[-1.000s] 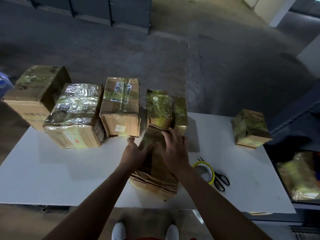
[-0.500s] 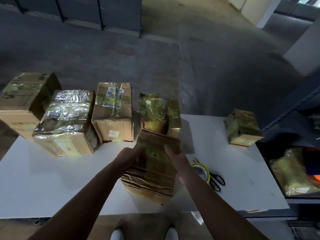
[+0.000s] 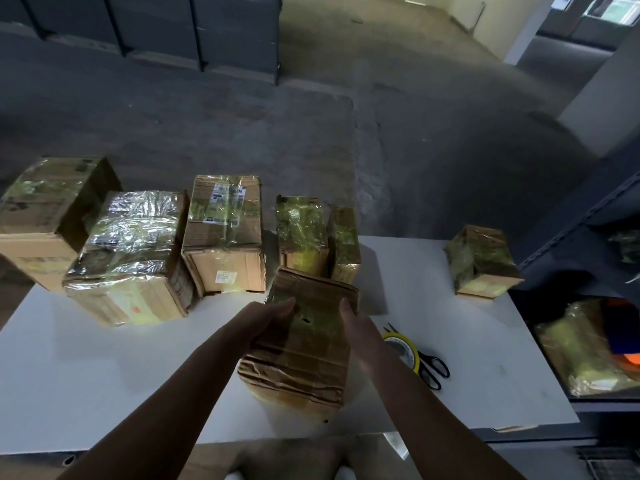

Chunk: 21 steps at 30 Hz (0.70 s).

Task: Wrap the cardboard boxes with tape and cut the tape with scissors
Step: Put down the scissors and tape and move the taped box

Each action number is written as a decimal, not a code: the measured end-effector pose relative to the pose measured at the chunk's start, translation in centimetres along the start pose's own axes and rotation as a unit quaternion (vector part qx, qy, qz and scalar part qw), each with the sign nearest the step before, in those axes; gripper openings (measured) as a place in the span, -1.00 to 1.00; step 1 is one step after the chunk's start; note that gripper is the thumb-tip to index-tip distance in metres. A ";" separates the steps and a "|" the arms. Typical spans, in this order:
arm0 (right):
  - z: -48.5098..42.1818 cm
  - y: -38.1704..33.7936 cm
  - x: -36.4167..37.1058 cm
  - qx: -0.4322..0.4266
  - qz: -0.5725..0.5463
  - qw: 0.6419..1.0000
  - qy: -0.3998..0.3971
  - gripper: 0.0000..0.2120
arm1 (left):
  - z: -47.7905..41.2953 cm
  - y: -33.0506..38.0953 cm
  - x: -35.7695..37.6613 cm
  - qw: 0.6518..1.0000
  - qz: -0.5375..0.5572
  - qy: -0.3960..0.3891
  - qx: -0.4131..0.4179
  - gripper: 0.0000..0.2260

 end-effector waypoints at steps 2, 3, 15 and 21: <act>-0.2 -0.5 0.0 -0.009 0.020 1.000 0.005 -0.34 | 0.1 -1.0 -0.3 0.999 0.033 -0.004 0.013 -0.45; -0.1 -0.9 0.1 -0.026 0.033 0.999 0.004 -0.37 | 0.2 -1.6 -0.4 0.998 0.054 -0.004 0.017 -0.45; -1.3 -0.6 -1.0 -0.098 -0.012 0.992 -0.074 -0.65 | 1.8 -4.8 -2.7 0.994 0.089 0.068 0.017 -0.47; -2.2 1.2 -0.8 0.010 -0.045 0.997 -0.053 -0.57 | 1.7 -4.4 -4.2 0.990 0.029 0.133 0.024 -0.32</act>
Point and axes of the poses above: each hand's wrist, its own z-axis away from the middle knuckle, its own x-axis out of the palm, y = z × x, the point moved 2 cm from there along -z, towards the middle knuckle, and after that the axes turned 15 degrees about -y, right-handed, at the moved point
